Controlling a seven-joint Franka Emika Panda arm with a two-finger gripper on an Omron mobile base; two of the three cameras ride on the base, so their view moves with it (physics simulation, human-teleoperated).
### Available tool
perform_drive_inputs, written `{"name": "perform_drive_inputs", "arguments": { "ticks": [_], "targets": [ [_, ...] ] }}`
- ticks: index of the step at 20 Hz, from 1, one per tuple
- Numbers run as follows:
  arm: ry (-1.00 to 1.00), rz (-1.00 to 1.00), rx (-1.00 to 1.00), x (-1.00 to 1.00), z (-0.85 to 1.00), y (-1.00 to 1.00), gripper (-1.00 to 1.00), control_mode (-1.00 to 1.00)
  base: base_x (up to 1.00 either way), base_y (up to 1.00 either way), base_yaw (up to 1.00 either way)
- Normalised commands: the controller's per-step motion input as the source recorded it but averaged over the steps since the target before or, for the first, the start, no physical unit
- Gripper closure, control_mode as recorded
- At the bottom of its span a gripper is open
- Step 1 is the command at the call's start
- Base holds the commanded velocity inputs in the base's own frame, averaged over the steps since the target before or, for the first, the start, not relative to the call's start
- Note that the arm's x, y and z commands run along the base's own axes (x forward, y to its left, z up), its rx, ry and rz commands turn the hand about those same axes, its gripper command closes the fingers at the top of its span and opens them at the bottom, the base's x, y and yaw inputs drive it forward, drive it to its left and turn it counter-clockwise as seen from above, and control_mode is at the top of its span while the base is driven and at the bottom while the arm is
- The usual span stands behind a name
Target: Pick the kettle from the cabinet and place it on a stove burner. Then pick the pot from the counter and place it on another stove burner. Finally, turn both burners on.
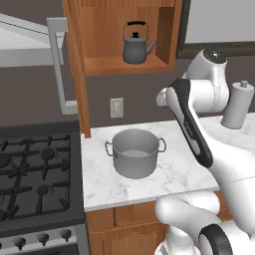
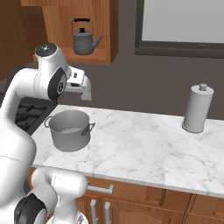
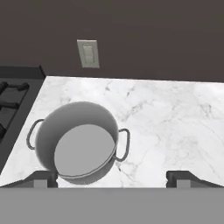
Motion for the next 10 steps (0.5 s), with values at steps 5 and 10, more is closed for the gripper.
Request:
{"name": "perform_drive_inputs", "arguments": {
  "ticks": [5,10],
  "targets": [
    [-0.11,0.0,-0.02,0.0,0.38,0.2,-1.0,-1.0,0.0,0.0,0.0],
    [-0.15,0.0,-0.01,0.0,0.38,0.17,-1.0,-1.0,0.0,0.0,0.0]
  ]
}}
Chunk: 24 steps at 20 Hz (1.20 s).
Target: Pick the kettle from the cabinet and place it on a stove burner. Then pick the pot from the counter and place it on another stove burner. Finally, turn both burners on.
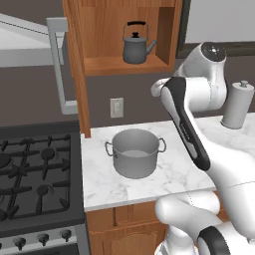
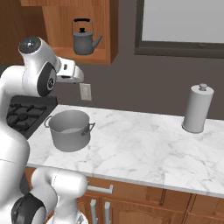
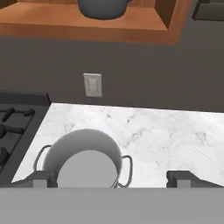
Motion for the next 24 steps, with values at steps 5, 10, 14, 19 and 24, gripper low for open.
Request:
{"name": "perform_drive_inputs", "arguments": {
  "ticks": [5,10,14,19,24],
  "targets": [
    [-0.2,0.0,0.0,0.0,0.33,0.19,-1.0,-1.0,0.0,0.0,0.0],
    [-0.25,0.0,0.0,0.0,0.25,0.17,-1.0,-1.0,0.0,0.0,0.0],
    [-0.25,0.0,0.0,0.0,0.23,0.14,-1.0,-1.0,0.0,0.0,0.0],
    [-0.22,0.0,0.0,0.0,0.24,0.04,-1.0,-1.0,0.0,0.0,0.0],
    [-0.16,0.0,0.0,0.02,0.32,0.0,-1.0,-1.0,0.0,0.0,0.0]
  ]
}}
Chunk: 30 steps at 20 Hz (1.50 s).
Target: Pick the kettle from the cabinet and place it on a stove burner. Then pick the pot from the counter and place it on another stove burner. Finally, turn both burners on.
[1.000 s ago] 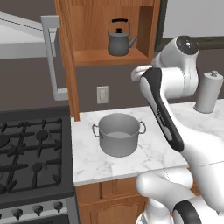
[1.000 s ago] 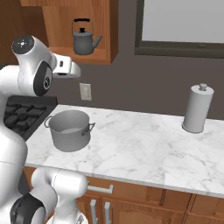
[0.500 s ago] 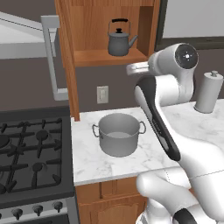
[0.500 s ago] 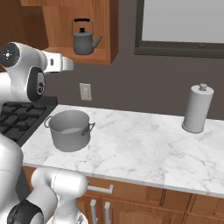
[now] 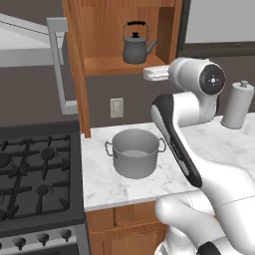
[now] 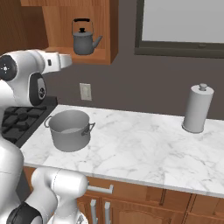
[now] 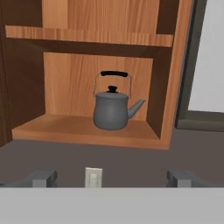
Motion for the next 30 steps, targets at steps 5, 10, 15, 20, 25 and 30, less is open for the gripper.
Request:
{"name": "perform_drive_inputs", "arguments": {
  "ticks": [5,10,15,20,25,30],
  "targets": [
    [-0.06,0.0,0.0,0.06,0.3,0.01,-1.0,-1.0,0.0,0.0,0.0],
    [-0.02,0.0,0.0,0.08,0.25,0.04,-1.0,-1.0,0.0,0.0,0.0],
    [-0.01,0.0,0.0,0.05,0.22,0.05,-1.0,-1.0,0.0,0.0,0.0],
    [0.0,0.0,0.0,0.07,0.14,0.09,-1.0,-1.0,0.0,0.0,0.0],
    [0.0,0.0,0.0,0.07,0.03,0.13,-1.0,-1.0,0.0,0.0,0.0],
    [0.0,0.0,0.0,0.0,0.0,0.1,-1.0,-1.0,0.0,0.0,0.0]
  ]
}}
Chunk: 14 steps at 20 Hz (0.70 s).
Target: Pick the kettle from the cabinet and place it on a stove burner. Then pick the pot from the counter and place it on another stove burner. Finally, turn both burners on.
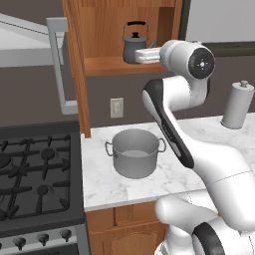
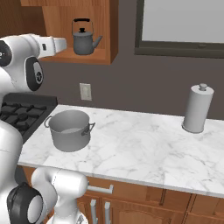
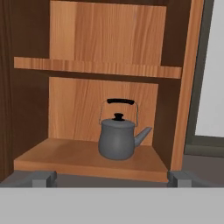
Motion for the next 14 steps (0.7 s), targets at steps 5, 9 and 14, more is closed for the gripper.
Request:
{"name": "perform_drive_inputs", "arguments": {
  "ticks": [5,9,14],
  "targets": [
    [0.0,0.0,0.0,0.02,0.0,0.09,-1.0,-1.0,0.0,0.0,0.0],
    [0.0,0.0,0.0,0.05,0.0,0.05,-1.0,-1.0,0.0,0.0,0.0],
    [0.0,0.0,0.0,0.05,0.0,0.0,-1.0,-1.0,0.0,0.0,0.0]
  ]
}}
